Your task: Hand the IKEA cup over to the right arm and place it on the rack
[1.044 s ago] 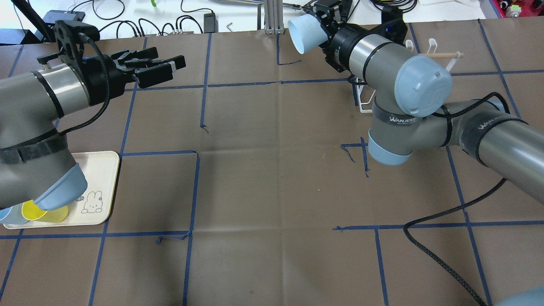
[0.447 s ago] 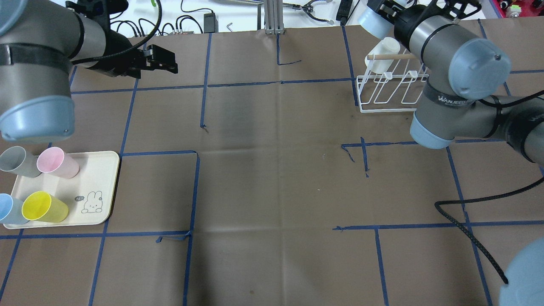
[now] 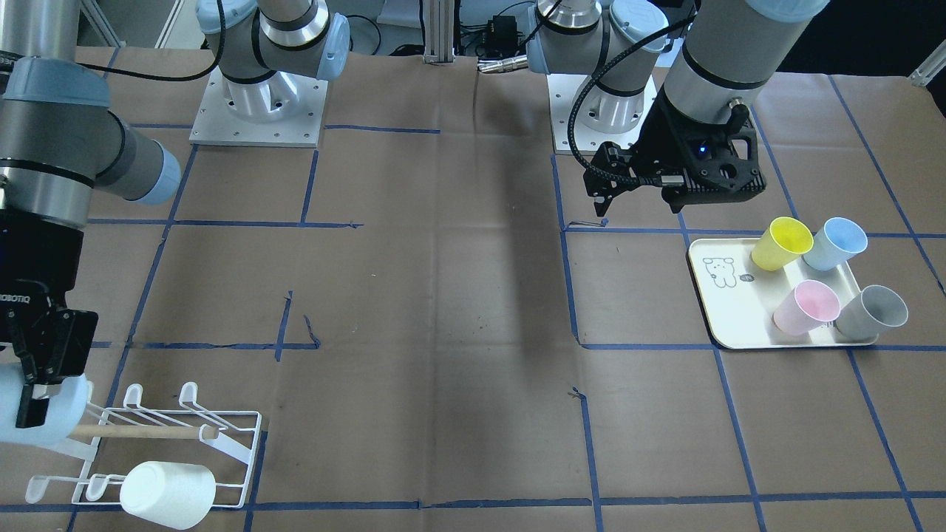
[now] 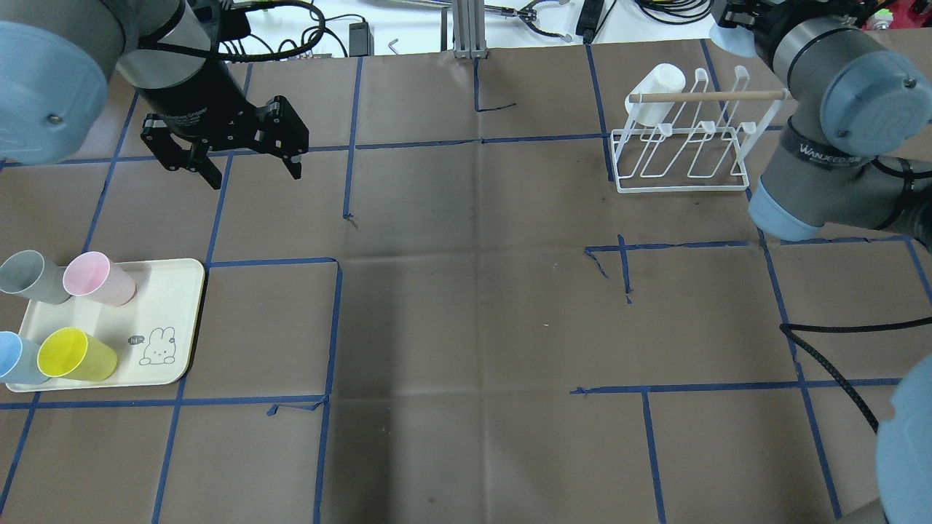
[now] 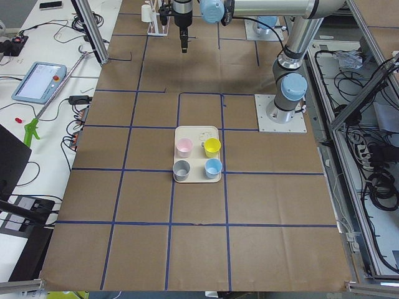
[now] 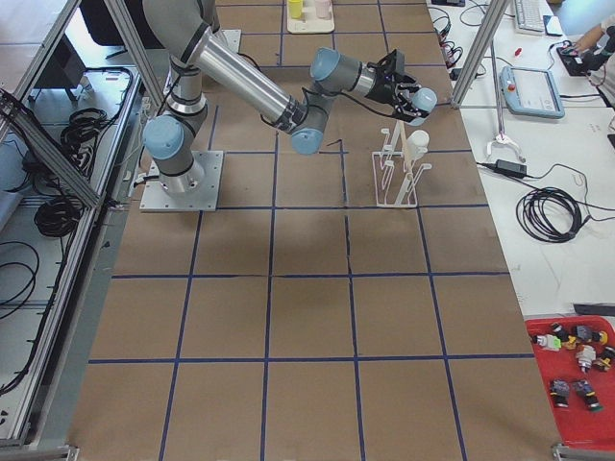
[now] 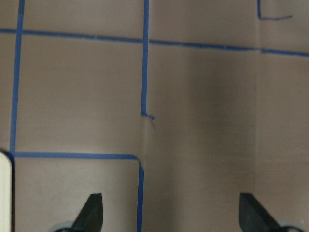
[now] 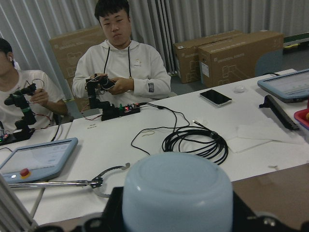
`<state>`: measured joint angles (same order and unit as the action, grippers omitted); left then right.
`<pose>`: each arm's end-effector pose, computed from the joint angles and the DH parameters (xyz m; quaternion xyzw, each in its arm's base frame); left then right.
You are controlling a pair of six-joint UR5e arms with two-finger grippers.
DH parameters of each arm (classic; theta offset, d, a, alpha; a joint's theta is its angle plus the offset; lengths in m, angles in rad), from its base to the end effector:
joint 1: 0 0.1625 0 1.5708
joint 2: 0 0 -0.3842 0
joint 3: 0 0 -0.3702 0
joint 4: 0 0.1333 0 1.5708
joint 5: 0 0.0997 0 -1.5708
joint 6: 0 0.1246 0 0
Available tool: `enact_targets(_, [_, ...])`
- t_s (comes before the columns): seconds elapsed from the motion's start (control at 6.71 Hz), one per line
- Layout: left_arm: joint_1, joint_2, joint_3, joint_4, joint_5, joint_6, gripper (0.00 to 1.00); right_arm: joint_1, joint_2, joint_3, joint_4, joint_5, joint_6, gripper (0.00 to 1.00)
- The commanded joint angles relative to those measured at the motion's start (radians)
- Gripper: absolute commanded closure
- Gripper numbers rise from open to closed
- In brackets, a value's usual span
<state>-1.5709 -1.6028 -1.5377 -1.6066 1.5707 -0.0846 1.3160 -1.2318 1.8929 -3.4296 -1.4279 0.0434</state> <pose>-0.1334 -0.4778 0.4189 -0.0422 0.9990 0.0173 0.0007 0.0022 -0.5908 0.3454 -0.0826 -0.8207 0.5653 0.0007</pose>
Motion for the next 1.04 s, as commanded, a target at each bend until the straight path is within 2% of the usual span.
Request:
enact_targets(0.0, [0.008, 0.029, 0.005, -0.038, 0.012, 0.008, 0.01, -0.029, 0.124, -0.107, -0.016, -0.014, -0.118, 0.91])
enact_targets(0.15, [0.011, 0.032, 0.004, -0.032, 0.009, 0.031, 0.01, -0.030, 0.176, -0.160, -0.026, -0.008, -0.119, 0.91])
enact_targets(0.3, [0.023, 0.034, 0.002, -0.029, 0.011, 0.067, 0.01, -0.030, 0.214, -0.170, -0.069, -0.008, -0.119, 0.91])
enact_targets(0.89, [0.031, 0.035, 0.002, -0.027, 0.008, 0.083, 0.01, -0.041, 0.282, -0.163, -0.118, -0.008, -0.120, 0.91])
